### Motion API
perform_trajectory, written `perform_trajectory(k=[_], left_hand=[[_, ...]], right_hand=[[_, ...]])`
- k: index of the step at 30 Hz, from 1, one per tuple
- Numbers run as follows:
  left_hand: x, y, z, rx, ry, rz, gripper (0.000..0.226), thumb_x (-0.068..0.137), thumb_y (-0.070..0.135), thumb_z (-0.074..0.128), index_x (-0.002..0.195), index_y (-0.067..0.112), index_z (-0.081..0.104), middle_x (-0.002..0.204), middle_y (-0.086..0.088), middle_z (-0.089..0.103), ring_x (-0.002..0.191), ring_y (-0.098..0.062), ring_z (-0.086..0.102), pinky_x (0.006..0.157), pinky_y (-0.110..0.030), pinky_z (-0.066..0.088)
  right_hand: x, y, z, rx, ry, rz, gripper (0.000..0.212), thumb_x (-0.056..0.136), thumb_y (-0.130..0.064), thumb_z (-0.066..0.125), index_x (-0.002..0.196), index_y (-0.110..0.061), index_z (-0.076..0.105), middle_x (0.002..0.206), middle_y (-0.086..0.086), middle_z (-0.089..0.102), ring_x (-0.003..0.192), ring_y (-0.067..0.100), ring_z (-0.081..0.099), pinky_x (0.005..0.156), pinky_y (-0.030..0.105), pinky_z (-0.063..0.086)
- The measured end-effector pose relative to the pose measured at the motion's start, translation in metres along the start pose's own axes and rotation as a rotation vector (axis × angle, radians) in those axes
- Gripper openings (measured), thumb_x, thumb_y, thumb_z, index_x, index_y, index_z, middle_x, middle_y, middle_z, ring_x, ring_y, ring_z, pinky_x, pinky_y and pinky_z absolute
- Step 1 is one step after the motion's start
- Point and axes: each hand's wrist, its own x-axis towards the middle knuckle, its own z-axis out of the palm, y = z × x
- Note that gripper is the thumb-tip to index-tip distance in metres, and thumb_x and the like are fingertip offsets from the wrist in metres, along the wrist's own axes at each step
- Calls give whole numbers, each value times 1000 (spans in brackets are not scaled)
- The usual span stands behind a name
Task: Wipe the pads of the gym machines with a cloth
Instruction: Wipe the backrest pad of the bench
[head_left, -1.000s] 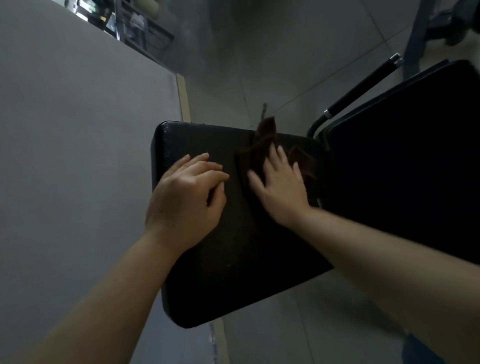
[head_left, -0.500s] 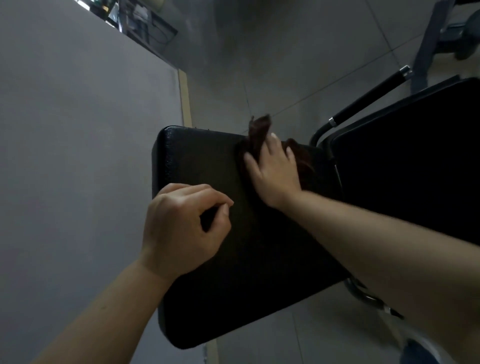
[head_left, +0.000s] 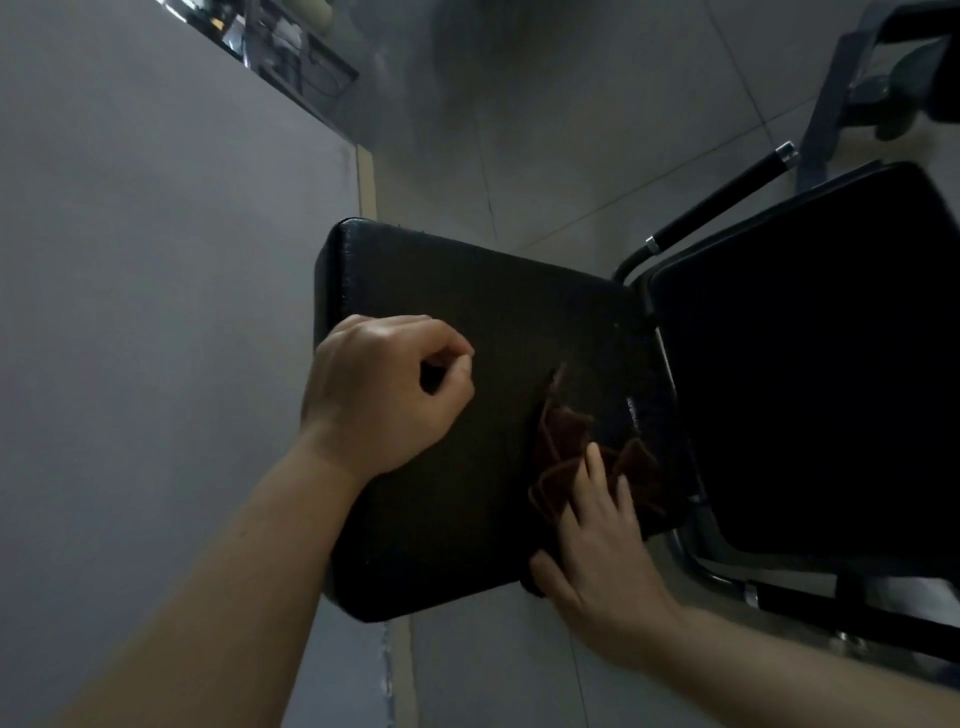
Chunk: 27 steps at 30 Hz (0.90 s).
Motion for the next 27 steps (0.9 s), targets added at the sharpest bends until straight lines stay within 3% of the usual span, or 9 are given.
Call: perform_trajectory(k=[4, 8, 12, 15, 19, 22, 24, 27], left_hand=[[-2, -2, 1, 2, 32, 11, 12, 84, 29, 61, 85, 26, 72, 73, 23, 55, 66, 4, 52, 71, -23, 39], [-2, -2, 2, 23, 56, -3, 13, 84, 33, 61, 85, 28, 72, 70, 22, 54, 65, 3, 49, 67, -19, 33], [-1, -3, 2, -13, 50, -47, 18, 85, 36, 56, 85, 28, 72, 68, 20, 57, 64, 0, 55, 62, -15, 37], [-4, -6, 4, -76, 74, -61, 18, 86, 35, 56, 83, 27, 72, 70, 16, 62, 65, 2, 58, 63, -17, 42], [-4, -6, 4, -91, 74, -41, 20, 87, 35, 55, 84, 26, 72, 71, 15, 67, 66, 7, 57, 61, -10, 39], [-3, -7, 5, -102, 69, -37, 29, 86, 43, 47, 83, 28, 71, 71, 17, 66, 66, 8, 58, 61, -8, 38], [-3, -8, 5, -128, 68, -37, 34, 85, 45, 43, 82, 27, 71, 73, 16, 67, 68, 7, 60, 62, -8, 39], [-1, -9, 6, -144, 76, -41, 35, 85, 46, 43, 83, 25, 72, 75, 13, 69, 69, 2, 63, 64, -17, 49]], right_hand=[[35, -3, -13, -54, 149, -44, 82, 77, -80, -5, 139, -33, -31, 149, -3, -34, 138, 20, -34, 116, 44, -13], [120, -8, -58, 43, 274, 102, 71, 95, -62, 20, 153, -23, 6, 160, 4, -8, 146, 22, -13, 118, 47, -2], [160, -16, -80, 172, 383, 98, 64, 97, -58, 23, 152, -27, 15, 161, 0, 1, 147, 24, -3, 117, 52, 2], [117, -9, -54, 120, 377, 43, 60, 98, -54, 24, 151, -31, 12, 161, -2, 0, 147, 20, -5, 118, 49, 3], [21, -5, 7, 31, 305, -95, 72, 85, -74, 3, 147, -40, -14, 156, -5, -14, 145, 22, -18, 116, 47, 1], [17, -4, 10, 23, 209, -76, 78, 74, -82, -5, 136, -43, -31, 150, -10, -29, 139, 15, -33, 115, 42, -9], [42, -11, -8, 17, 275, -59, 85, 71, -83, -11, 140, -36, -24, 151, -11, -27, 141, 16, -29, 116, 42, -9], [109, -4, -47, 99, 362, 37, 73, 93, -65, 13, 153, -25, 3, 160, -5, -6, 146, 15, -12, 118, 42, -3]])
